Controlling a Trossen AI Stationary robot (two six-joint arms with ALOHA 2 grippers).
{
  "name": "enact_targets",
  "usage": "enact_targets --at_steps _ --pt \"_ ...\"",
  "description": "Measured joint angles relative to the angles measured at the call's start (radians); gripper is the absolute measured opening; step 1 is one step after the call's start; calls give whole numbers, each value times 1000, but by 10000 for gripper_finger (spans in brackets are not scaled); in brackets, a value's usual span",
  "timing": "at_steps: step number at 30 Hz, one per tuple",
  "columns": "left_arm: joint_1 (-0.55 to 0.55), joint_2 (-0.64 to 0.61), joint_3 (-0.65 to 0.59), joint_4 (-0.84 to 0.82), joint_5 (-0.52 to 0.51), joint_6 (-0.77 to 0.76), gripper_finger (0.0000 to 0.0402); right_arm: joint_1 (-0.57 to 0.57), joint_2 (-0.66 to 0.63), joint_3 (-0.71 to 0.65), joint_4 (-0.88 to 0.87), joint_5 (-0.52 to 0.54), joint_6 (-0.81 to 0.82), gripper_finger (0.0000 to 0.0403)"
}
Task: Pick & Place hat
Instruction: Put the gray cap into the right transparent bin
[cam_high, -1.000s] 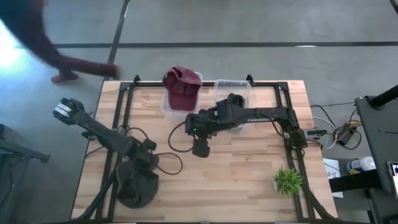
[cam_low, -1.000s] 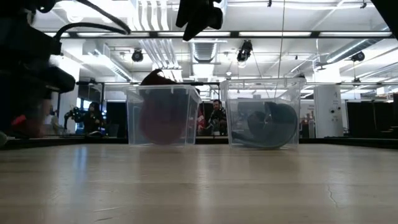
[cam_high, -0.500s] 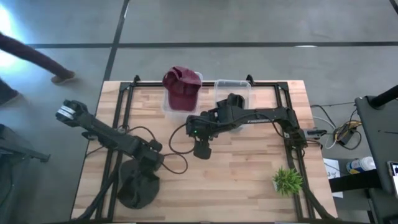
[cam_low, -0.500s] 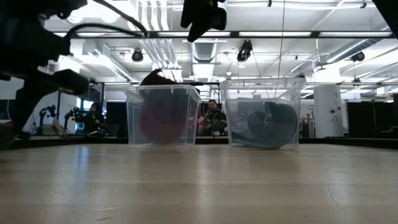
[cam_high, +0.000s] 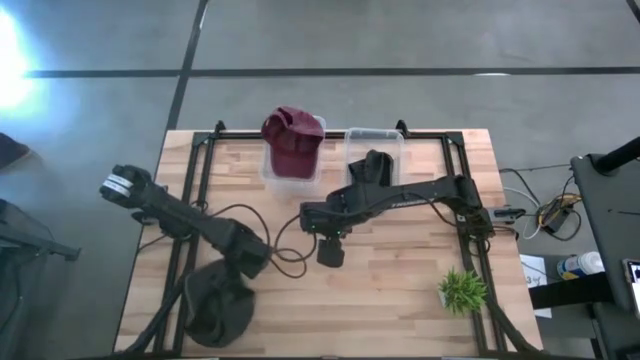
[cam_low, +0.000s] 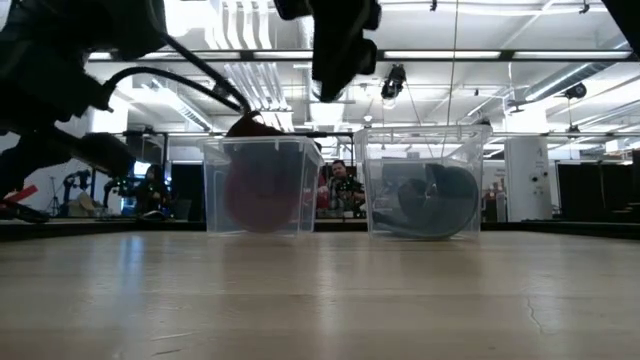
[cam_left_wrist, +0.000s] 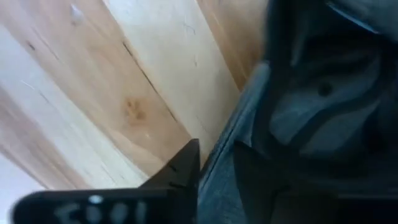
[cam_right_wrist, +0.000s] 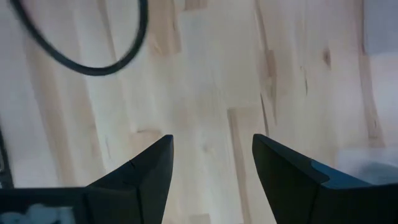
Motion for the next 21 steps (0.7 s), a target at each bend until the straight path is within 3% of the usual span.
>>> enact_targets --at_steps 4,9,12,16,21 --pt "26 -3 21 -22 10 0 17 0 -4 -28 4 1 11 215" --pt "46 -29 65 -111 -22 -1 9 3 -50 -46 11 12 14 215" --pt "67 -65 129 -173 -90 -1 6 5 -113 -61 10 92 26 215" --pt "114 -117 271 -236 -251 -32 5 5 -230 -100 5 217 91 215" --pt "184 -173 502 -212 -592 -122 4 20 -405 -196 -2 448 192 215"
